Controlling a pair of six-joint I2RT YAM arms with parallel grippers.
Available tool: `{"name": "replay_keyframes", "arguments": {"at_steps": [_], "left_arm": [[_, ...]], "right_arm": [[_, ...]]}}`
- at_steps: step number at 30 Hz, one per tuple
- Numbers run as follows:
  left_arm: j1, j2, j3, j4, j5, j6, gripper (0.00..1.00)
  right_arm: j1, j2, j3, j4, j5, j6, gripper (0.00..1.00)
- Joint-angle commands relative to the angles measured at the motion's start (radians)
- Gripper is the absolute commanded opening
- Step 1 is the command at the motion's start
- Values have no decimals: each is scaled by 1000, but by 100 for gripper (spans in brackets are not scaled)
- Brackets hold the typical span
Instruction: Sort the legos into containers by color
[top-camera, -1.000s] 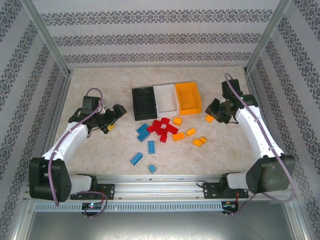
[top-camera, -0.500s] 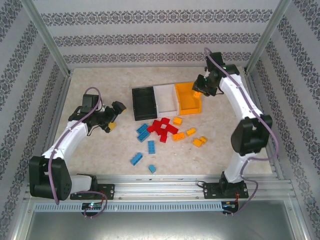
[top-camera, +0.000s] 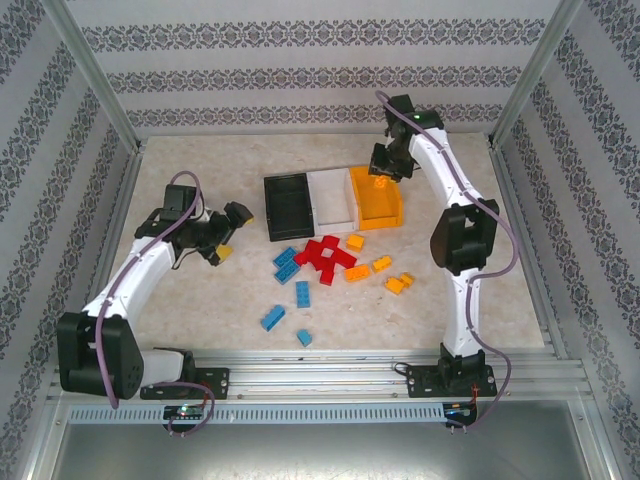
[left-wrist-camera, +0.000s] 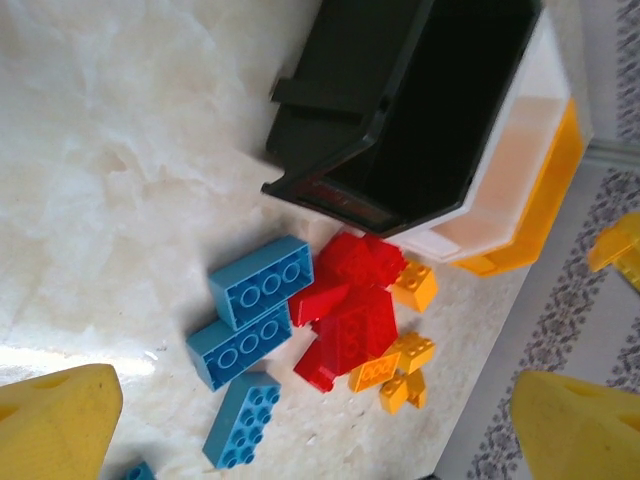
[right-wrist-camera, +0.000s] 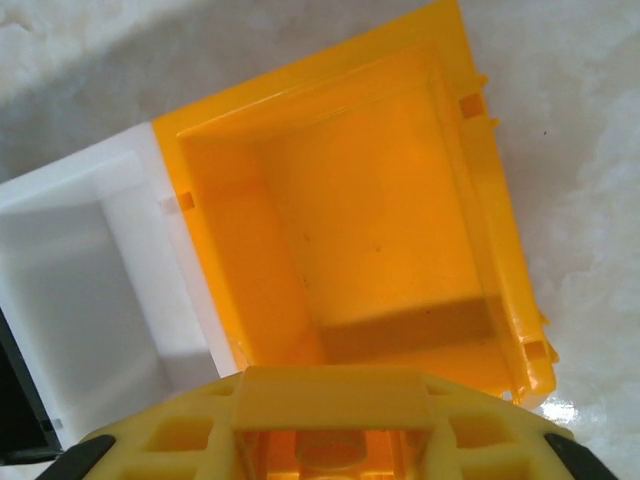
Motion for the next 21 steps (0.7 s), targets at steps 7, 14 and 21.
{"name": "replay_keyframes", "arguments": {"at_steps": [7, 14, 21], "left_arm": [[10, 85, 60, -100, 81, 153, 100], [10, -24, 34, -147, 68, 92, 100], [9, -161, -44, -236, 5, 91, 100]], "right_arm": [[66, 83, 73, -116, 124, -5, 29], [62, 116, 37, -66, 118, -35, 29], [39, 154, 5, 30, 97, -57, 30]]}}
